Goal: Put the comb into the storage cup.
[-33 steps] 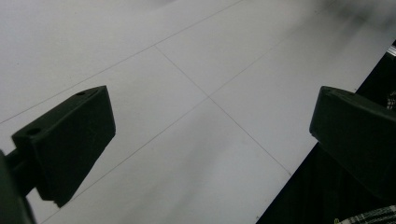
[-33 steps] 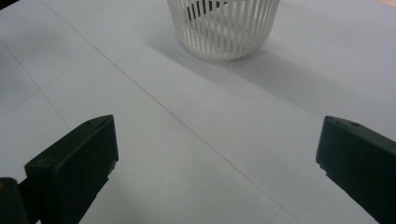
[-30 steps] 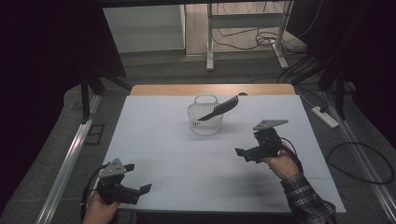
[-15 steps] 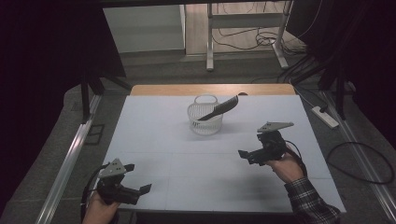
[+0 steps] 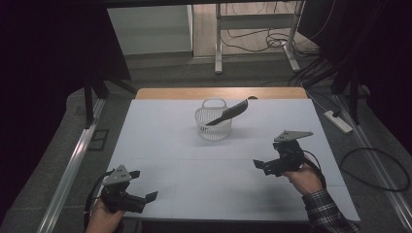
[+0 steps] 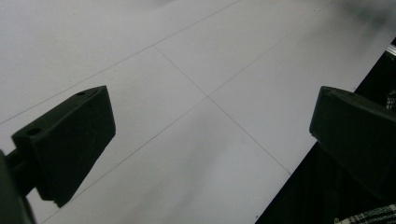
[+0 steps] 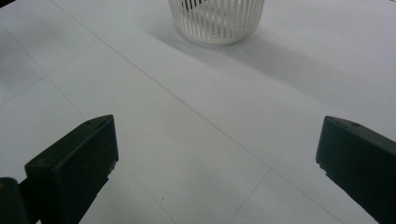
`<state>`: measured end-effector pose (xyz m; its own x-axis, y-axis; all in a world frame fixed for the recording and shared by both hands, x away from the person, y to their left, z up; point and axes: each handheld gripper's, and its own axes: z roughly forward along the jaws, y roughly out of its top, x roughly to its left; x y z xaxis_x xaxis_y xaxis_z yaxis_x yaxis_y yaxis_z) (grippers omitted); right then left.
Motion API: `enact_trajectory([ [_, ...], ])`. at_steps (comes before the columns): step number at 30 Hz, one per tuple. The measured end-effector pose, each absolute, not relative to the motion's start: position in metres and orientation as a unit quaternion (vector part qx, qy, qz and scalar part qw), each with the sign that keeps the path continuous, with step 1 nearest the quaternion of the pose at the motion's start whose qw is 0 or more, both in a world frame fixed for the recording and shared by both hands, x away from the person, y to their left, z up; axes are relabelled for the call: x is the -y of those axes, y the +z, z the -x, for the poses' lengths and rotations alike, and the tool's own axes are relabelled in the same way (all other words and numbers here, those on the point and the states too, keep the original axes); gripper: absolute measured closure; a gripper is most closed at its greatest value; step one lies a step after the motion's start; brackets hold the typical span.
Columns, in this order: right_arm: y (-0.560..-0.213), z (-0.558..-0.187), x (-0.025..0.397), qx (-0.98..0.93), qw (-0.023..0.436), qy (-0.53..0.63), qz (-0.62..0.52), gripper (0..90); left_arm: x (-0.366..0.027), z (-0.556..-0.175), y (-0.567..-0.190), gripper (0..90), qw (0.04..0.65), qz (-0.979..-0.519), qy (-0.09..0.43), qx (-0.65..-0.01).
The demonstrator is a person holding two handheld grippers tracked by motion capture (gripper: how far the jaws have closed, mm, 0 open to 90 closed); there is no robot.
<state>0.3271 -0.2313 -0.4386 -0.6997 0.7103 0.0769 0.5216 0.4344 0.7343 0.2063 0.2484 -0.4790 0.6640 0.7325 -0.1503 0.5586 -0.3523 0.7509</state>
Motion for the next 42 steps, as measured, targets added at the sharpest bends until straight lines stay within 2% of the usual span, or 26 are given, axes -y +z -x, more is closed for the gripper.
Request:
enact_trajectory([
  [42, -0.447, -0.297, 0.254, -0.834, 0.131, 0.375, -0.384, 0.0, -0.248, -0.206, -0.479, 0.2, 0.408, -0.815, 0.106, -0.397],
])
